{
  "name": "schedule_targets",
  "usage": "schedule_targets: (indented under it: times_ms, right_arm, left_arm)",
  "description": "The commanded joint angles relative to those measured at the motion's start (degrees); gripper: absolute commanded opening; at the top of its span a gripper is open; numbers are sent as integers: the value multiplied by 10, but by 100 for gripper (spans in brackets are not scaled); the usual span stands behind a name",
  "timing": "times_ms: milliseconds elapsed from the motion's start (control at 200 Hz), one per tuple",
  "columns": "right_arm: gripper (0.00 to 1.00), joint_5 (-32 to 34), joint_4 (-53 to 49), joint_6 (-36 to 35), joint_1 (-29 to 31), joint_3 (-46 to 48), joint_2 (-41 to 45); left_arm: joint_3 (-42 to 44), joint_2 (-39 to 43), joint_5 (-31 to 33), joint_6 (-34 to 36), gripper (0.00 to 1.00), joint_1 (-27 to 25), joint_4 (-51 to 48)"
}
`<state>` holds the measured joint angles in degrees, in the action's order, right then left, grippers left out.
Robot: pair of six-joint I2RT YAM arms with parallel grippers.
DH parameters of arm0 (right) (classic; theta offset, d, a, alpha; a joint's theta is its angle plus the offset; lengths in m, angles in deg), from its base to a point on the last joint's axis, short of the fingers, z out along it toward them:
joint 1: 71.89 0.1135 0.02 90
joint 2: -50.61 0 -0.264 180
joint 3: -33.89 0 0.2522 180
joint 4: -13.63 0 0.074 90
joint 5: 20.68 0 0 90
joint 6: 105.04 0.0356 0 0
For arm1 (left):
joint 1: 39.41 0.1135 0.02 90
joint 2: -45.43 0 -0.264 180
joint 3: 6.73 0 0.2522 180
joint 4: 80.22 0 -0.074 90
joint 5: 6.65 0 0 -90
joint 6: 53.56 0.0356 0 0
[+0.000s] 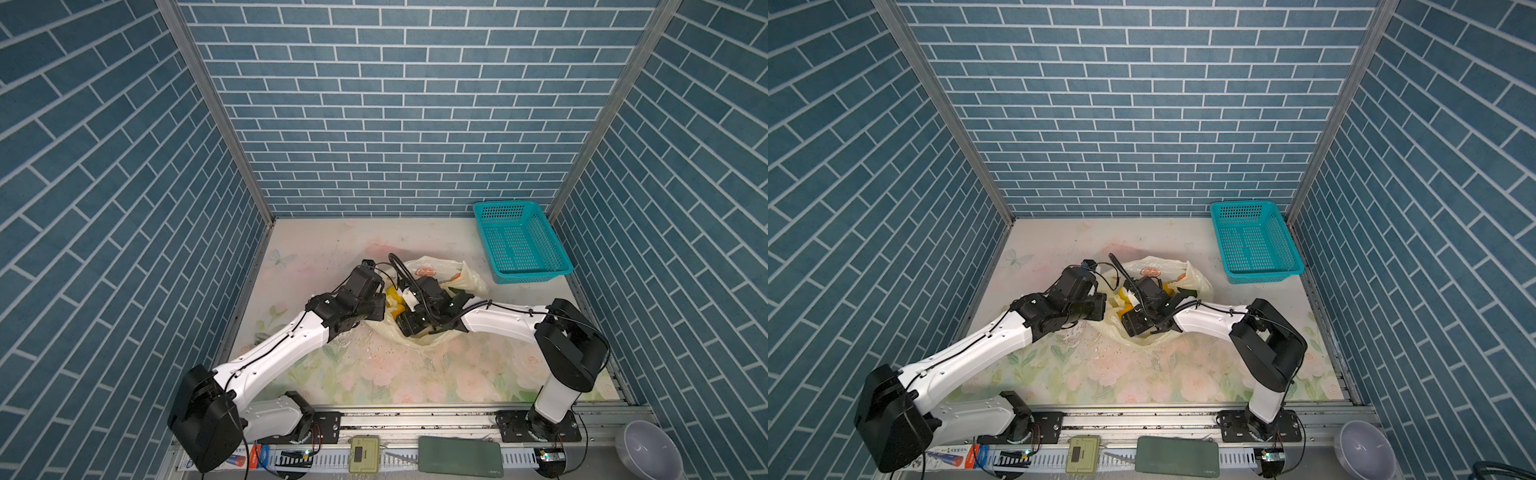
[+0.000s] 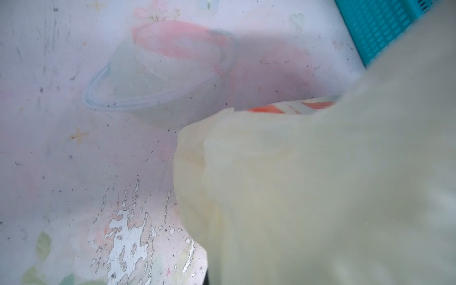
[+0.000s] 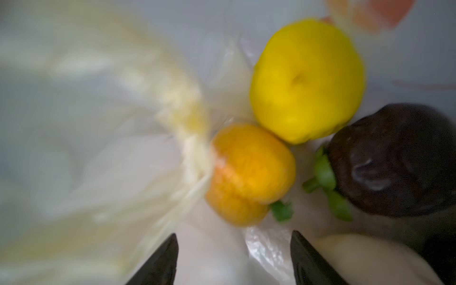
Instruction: Untie the knot of the plastic bag and take out the fruit
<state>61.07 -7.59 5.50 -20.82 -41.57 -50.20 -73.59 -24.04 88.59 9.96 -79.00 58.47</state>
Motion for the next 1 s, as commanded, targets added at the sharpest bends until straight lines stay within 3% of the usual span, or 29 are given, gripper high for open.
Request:
schedule_targets:
  times_ms: [0,260,370,475,710,820,995]
  right_arm:
    - [72,28,32,-10,-36,-57,-13]
    - [76,253,50,-37,-100,-100,-43]
    - [77,304,47,-44,-127,-108,-49]
    - [77,281,19,-65,-140,-118,-49]
    - [75,91,-49,-77,-123,-62,40]
    - [75,72,-82,-61,-98,-15,91]
    - [75,97,-100,-22,-56,78,162]
  left_arm:
    - [-1,14,25,40,0,-19,11]
    - [47,21,95,49,0,-86,27]
    - [74,26,126,34,0,-94,48]
    - [87,27,158,20,0,-94,68]
    - [74,17,156,18,0,-95,111]
    - [76,20,147,11,0,-95,116]
    - [98,32,131,-10,0,-99,133]
